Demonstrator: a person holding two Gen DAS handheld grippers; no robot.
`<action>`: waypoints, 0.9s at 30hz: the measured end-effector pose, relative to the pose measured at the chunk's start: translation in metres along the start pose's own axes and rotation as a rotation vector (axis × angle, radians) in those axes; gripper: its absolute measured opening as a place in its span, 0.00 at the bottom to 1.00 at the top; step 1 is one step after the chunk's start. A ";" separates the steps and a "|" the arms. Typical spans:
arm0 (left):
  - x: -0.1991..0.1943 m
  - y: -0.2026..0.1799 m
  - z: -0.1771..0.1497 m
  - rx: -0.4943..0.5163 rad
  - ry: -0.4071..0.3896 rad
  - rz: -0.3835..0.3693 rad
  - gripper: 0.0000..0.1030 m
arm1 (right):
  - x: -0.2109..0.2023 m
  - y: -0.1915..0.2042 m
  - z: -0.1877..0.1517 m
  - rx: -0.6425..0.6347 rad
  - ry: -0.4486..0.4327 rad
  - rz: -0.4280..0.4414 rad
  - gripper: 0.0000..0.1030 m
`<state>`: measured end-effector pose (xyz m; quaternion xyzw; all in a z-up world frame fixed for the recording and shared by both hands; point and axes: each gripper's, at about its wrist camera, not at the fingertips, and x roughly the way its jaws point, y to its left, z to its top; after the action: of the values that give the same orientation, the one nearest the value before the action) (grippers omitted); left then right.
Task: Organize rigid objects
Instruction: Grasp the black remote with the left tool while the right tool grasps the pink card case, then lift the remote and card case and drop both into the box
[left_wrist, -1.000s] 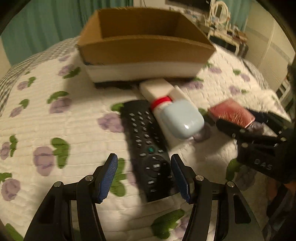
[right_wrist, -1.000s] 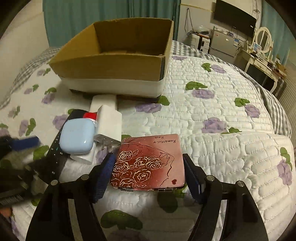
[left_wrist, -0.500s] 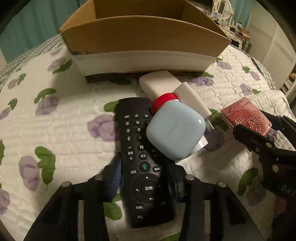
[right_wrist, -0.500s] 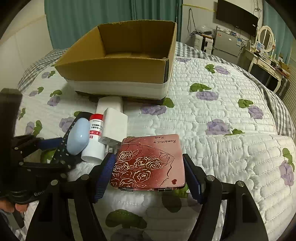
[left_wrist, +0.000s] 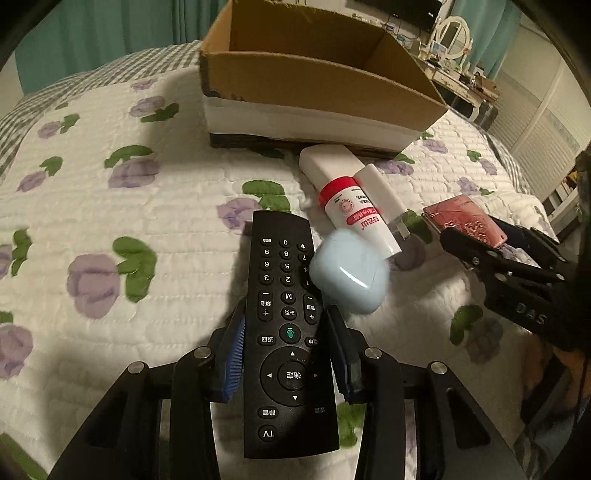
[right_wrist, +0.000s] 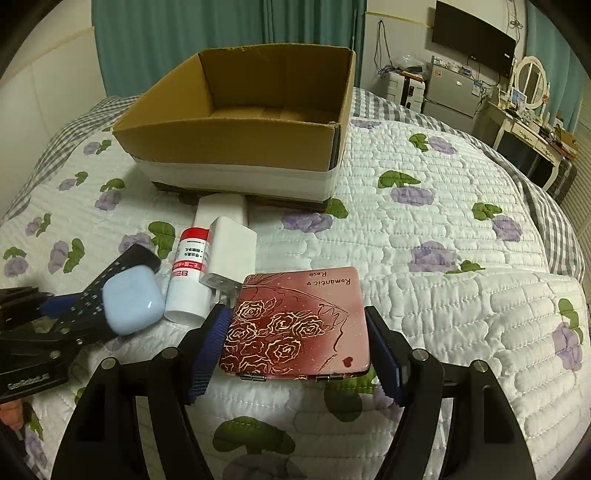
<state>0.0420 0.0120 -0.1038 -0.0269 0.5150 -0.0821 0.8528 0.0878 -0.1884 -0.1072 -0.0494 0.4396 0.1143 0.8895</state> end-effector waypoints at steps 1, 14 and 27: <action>-0.003 0.002 -0.001 -0.004 -0.006 0.001 0.39 | 0.000 0.001 0.000 -0.003 -0.001 -0.001 0.70; 0.025 -0.002 0.004 0.004 0.096 -0.024 0.39 | -0.002 0.004 0.000 -0.016 -0.005 0.001 0.70; 0.016 -0.011 0.026 0.017 -0.001 0.022 0.36 | -0.010 0.006 0.003 -0.024 -0.028 0.011 0.70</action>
<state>0.0709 -0.0021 -0.1043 -0.0141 0.5142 -0.0767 0.8541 0.0824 -0.1836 -0.0974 -0.0562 0.4262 0.1251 0.8942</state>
